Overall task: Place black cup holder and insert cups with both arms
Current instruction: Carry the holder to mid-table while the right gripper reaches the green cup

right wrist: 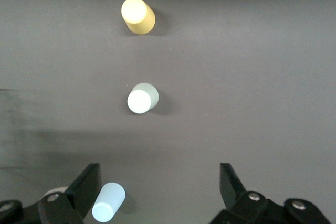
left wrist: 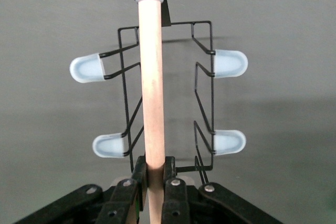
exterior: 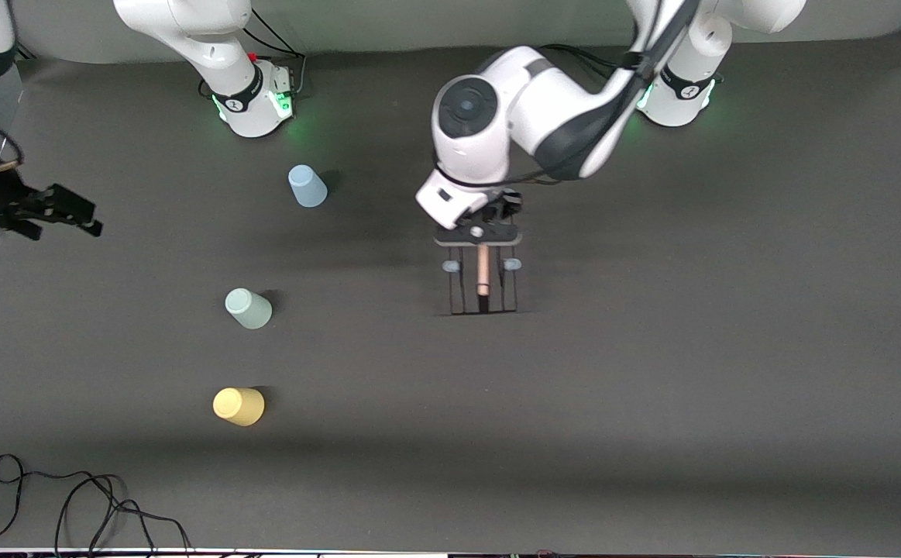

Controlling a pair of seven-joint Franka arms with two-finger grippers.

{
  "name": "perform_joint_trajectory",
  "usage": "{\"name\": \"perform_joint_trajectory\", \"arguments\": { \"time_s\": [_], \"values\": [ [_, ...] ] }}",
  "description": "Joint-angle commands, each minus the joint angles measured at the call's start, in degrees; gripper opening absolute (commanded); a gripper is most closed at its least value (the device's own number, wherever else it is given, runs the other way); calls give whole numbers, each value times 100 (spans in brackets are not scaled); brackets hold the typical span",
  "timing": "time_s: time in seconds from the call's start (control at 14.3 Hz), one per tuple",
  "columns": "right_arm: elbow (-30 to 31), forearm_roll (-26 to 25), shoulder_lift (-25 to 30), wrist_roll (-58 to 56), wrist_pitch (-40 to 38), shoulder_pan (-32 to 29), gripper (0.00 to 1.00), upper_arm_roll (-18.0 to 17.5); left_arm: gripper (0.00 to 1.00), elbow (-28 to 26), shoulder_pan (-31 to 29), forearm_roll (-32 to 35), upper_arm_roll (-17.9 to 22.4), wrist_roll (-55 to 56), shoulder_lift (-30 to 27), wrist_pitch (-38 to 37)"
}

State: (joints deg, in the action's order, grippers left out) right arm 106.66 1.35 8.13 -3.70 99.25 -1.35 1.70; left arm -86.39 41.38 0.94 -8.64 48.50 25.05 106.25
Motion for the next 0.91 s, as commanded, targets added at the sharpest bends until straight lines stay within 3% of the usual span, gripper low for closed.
{"name": "perform_joint_trajectory", "arguments": {
  "time_s": [0.0, 0.42, 0.7, 0.77, 0.84],
  "values": [
    [408, 50, 303, 325, 192, 178, 100, -12, 0, 202, 142, -50, 82, 230, 280, 168],
    [557, 93, 23, 818, 560, 627, 100, -12, 0, 202, 195, -322, 21, 195, 597, 388],
    [1179, 102, -381, 1055, 1515, 846, 100, -3, 0, 193, 204, -314, 21, 195, 694, 494],
    [1399, 94, -469, 1056, 1875, 891, 100, -3, 28, 193, 195, -314, 21, 143, 694, 494],
    [1584, 94, -609, 1056, 2218, 891, 100, -3, 75, 201, 186, -270, 29, 108, 694, 494]
  ]
}}
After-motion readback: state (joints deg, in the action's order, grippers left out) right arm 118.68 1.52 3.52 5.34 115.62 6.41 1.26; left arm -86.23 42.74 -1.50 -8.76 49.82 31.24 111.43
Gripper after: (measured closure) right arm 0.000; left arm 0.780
